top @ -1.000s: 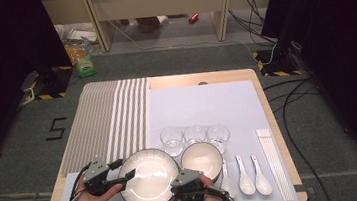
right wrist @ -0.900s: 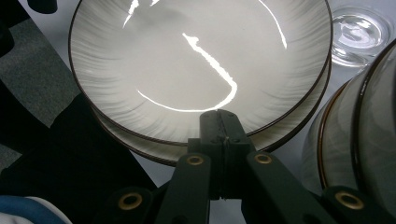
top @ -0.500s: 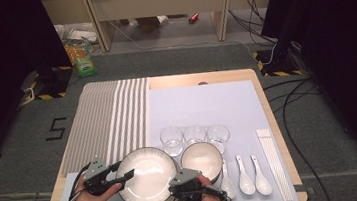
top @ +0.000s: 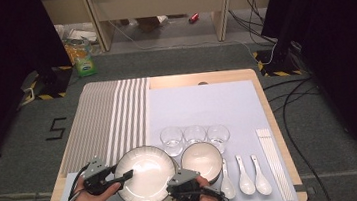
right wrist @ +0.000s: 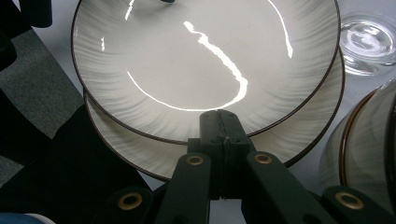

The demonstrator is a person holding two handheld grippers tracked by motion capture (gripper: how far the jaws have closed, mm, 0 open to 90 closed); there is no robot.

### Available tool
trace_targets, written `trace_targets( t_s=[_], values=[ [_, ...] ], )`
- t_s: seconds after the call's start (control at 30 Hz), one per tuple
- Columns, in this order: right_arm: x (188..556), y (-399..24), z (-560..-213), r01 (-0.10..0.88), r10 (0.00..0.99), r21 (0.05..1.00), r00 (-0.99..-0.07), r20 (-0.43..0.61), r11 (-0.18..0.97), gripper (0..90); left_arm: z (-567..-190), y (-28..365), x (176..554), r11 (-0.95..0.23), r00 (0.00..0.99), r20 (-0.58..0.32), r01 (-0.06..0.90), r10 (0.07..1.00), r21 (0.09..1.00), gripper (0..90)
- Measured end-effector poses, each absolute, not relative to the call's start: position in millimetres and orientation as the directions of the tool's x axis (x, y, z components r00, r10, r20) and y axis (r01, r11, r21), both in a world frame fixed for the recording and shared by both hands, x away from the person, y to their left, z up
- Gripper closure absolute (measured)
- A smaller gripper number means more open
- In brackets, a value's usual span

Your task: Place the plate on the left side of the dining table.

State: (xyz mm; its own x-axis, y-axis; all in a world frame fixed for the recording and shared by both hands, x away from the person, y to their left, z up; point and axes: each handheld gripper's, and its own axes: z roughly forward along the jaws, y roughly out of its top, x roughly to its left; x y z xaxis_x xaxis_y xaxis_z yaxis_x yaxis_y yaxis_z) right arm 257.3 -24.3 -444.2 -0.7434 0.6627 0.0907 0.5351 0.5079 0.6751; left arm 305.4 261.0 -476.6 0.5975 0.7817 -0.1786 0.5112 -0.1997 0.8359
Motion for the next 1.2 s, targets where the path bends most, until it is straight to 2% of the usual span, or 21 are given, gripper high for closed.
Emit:
trace_targets(
  t_s=[0.17,0.43,0.9,1.2],
  values=[
    [258.0,-24.1,-444.1,0.536,0.661,0.675,-0.745,0.094,0.507,90.0,-475.7,263.0,305.1,-0.205,0.591,-0.178,0.522,0.787,0.828,50.7],
    [258.3,-23.5,-444.4,0.535,0.661,0.676,-0.745,0.095,0.506,90.0,-476.4,264.3,304.9,-0.153,0.568,-0.247,0.565,0.785,0.811,52.4],
    [258.7,-21.8,-445.4,0.533,0.664,0.681,-0.742,0.091,0.502,90.0,-475.8,265.9,304.7,-0.113,0.538,-0.282,0.587,0.794,0.802,55.3],
    [258.9,-21.1,-446.2,0.535,0.669,0.685,-0.738,0.094,0.495,90.0,-475.0,264.8,303.4,-0.112,0.527,-0.28,0.594,0.802,0.797,53.6]
  ],
)
